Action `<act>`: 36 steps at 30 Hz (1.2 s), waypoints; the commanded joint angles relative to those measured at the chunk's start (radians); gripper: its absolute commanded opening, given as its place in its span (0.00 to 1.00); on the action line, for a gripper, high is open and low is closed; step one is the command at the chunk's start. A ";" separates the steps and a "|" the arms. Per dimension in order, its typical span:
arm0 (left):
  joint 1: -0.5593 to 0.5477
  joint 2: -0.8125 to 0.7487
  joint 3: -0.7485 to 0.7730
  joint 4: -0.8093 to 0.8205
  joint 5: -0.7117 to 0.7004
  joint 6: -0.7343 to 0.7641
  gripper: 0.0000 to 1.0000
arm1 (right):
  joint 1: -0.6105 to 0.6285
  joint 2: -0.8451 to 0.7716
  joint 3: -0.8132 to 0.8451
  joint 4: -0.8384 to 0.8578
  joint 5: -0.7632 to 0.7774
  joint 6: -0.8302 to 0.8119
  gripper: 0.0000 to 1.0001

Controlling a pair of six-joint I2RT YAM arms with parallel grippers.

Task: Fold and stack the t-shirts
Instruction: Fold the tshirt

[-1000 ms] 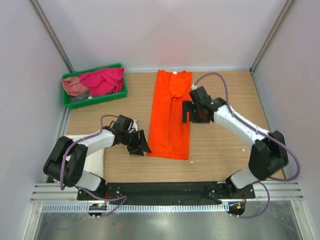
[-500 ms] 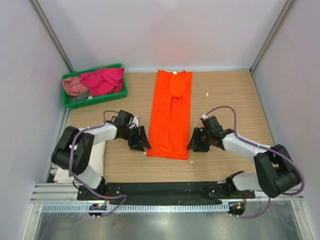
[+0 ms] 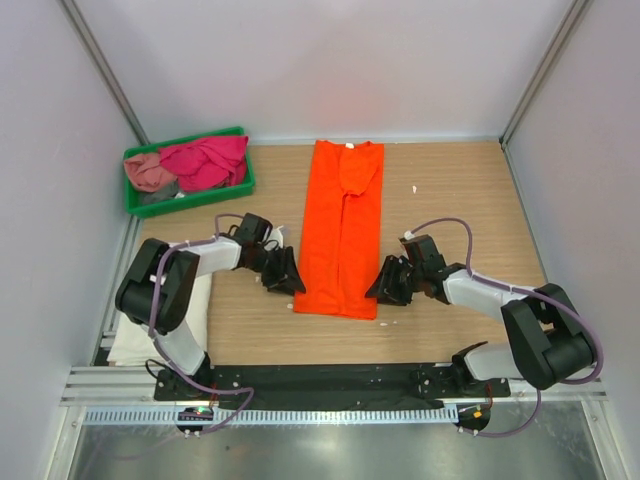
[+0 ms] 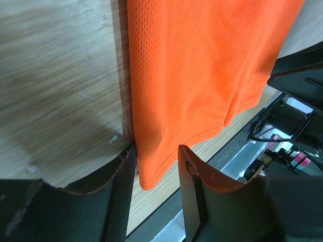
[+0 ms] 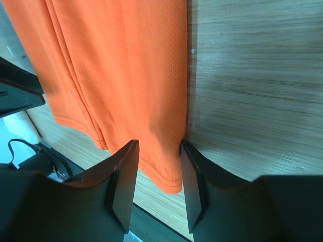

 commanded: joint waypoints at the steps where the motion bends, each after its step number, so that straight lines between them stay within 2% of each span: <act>1: 0.005 0.045 0.016 0.007 -0.055 0.065 0.41 | 0.000 0.028 -0.055 -0.010 0.056 -0.001 0.46; 10: 0.005 0.080 0.013 -0.005 -0.074 0.094 0.38 | -0.029 0.060 -0.079 0.005 0.059 -0.022 0.45; 11: 0.007 0.085 0.014 0.002 -0.069 0.094 0.36 | -0.028 0.063 -0.082 0.009 0.059 -0.022 0.45; 13: 0.007 0.095 0.010 0.016 -0.054 0.094 0.27 | -0.028 0.072 -0.099 0.043 0.052 -0.022 0.41; 16: 0.007 0.097 0.002 0.042 -0.022 0.088 0.07 | -0.028 0.099 -0.130 0.114 0.000 -0.005 0.29; 17: 0.007 0.094 -0.004 0.049 -0.017 0.077 0.02 | -0.028 0.103 -0.140 0.126 -0.019 0.005 0.20; 19: 0.007 0.077 -0.024 0.076 0.003 0.061 0.00 | -0.028 0.102 -0.167 0.197 -0.050 0.018 0.02; 26: 0.002 -0.053 -0.193 0.191 0.026 -0.071 0.00 | -0.026 -0.078 -0.242 0.152 -0.041 0.056 0.01; 36: -0.096 -0.354 -0.340 0.190 -0.031 -0.277 0.00 | 0.041 -0.426 -0.297 -0.122 -0.027 0.117 0.01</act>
